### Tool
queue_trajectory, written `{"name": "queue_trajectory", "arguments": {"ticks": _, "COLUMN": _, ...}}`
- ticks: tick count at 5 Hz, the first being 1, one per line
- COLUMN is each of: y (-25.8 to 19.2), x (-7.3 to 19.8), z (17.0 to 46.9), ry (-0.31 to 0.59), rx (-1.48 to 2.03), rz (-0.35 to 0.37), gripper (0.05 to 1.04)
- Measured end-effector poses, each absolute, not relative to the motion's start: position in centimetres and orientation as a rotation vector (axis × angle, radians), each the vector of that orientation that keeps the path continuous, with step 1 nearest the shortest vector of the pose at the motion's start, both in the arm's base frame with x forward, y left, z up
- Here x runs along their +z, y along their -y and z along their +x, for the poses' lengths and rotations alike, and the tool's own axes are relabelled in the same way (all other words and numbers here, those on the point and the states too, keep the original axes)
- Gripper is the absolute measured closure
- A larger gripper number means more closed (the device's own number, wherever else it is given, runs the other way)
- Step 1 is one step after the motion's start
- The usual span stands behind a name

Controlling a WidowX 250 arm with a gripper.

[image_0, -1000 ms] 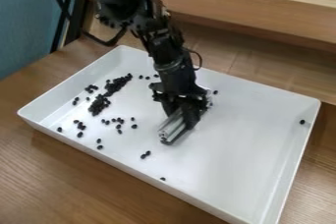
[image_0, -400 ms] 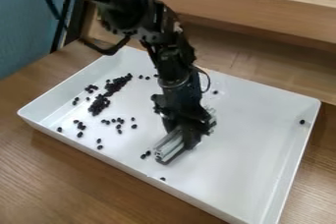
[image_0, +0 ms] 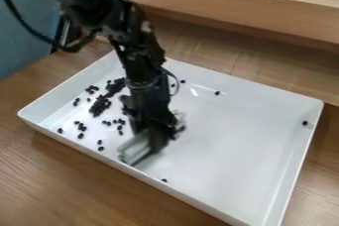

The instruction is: Sweep into pile

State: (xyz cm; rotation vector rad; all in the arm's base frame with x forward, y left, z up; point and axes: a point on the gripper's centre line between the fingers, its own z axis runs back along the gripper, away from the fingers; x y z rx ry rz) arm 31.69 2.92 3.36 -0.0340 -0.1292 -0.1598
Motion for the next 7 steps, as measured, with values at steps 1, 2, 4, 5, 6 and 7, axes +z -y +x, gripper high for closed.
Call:
{"name": "queue_trajectory", "arguments": {"ticks": 1, "y": -4.9, "x": 3.5, "z": 31.7, "ry": 0.146, "rx": -0.154, "rz": -0.008, "gripper": 0.682}}
{"name": "queue_trajectory", "arguments": {"ticks": 2, "y": -7.5, "x": 3.3, "z": 32.2, "ry": 0.194, "rx": -0.152, "rz": 0.031, "gripper": 0.682}}
{"name": "queue_trajectory", "arguments": {"ticks": 4, "y": -9.5, "x": 2.8, "z": 34.5, "ry": 0.242, "rx": -0.169, "rz": 0.061, "gripper": 0.682}}
{"name": "queue_trajectory", "arguments": {"ticks": 5, "y": -10.8, "x": 2.8, "z": 35.4, "ry": 0.253, "rx": -0.149, "rz": 0.072, "gripper": 0.682}}
{"name": "queue_trajectory", "arguments": {"ticks": 6, "y": -11.9, "x": 2.5, "z": 36.2, "ry": 0.237, "rx": -0.168, "rz": 0.098, "gripper": 0.682}}
{"name": "queue_trajectory", "arguments": {"ticks": 7, "y": -12.7, "x": 2.6, "z": 36.5, "ry": 0.215, "rx": -0.242, "rz": 0.135, "gripper": 0.682}}
